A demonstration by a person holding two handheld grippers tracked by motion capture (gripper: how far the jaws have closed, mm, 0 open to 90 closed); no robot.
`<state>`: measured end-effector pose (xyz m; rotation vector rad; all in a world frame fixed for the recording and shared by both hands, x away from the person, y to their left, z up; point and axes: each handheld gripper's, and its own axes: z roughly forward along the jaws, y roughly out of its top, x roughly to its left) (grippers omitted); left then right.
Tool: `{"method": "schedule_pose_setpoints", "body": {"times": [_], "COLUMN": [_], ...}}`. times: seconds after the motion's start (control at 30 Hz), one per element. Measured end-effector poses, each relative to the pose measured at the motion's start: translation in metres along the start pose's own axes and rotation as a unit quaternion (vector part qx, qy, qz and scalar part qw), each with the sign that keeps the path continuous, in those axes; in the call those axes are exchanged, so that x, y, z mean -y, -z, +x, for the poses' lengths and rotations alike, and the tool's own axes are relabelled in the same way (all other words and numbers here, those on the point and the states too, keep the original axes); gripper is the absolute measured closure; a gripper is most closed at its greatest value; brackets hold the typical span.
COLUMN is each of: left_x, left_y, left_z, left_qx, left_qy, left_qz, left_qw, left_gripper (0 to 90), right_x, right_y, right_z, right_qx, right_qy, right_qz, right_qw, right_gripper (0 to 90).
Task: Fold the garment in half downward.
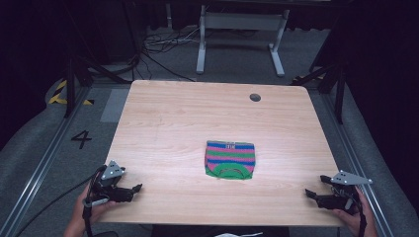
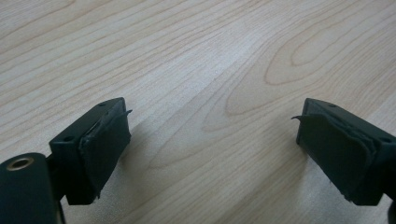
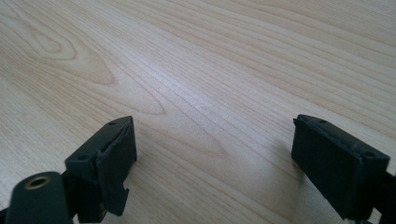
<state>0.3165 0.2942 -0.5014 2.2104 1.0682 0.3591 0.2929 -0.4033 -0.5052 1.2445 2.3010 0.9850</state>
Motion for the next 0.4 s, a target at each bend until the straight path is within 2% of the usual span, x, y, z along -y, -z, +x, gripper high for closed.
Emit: {"method": "schedule_pose_setpoints", "body": {"times": [0.4], "left_x": [-0.0008], "left_y": [-0.0011], "left_z": [0.0006], "left_qx": [0.001], "left_qy": [0.000], "left_qz": [0.001], "left_qw": [1.0000], "left_gripper": [7.4], "right_x": [-0.0005], "right_y": [-0.0007], "right_z": [-0.0002], "right_qx": [0.000], "right_qy": [0.000], "right_qz": [0.001], "right_qw": [1.0000], "right_gripper": [12.6]}}
